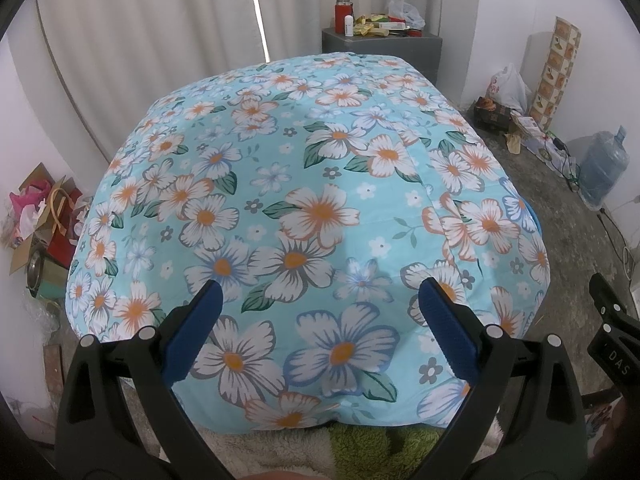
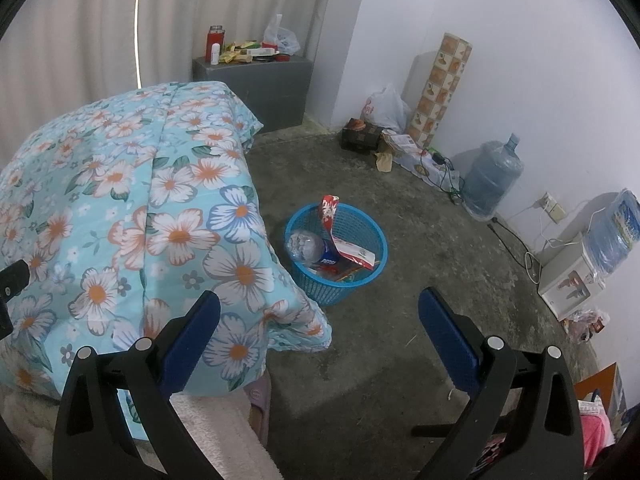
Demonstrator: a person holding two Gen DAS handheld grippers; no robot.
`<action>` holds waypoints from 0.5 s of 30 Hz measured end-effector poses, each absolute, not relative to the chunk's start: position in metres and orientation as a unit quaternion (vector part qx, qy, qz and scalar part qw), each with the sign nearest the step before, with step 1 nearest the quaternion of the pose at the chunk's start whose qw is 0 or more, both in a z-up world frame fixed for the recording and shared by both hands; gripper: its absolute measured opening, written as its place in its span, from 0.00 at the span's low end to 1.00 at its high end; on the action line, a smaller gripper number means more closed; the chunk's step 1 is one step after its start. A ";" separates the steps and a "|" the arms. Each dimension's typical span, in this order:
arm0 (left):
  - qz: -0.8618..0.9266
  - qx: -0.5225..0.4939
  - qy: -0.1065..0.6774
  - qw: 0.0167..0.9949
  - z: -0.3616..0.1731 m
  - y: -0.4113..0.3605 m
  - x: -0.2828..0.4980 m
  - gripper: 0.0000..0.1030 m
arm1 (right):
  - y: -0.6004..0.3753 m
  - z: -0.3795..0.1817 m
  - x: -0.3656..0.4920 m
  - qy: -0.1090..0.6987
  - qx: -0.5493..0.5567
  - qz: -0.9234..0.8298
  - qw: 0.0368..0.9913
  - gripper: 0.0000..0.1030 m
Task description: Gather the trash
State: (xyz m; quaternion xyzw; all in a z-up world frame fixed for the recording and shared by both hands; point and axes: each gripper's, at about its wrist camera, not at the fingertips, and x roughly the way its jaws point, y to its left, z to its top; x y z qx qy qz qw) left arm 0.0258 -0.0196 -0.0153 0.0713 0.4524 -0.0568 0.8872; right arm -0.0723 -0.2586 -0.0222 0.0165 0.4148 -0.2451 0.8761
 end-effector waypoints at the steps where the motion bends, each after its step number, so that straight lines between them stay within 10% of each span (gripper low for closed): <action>1: -0.057 0.071 0.452 0.887 -0.015 -0.019 0.026 0.91 | -0.259 -0.022 -0.072 0.415 0.016 -0.245 0.876 0.94; 15: -0.057 0.072 0.452 0.887 -0.015 -0.018 0.026 0.91 | -0.254 -0.021 -0.069 0.414 0.014 -0.243 0.877 0.94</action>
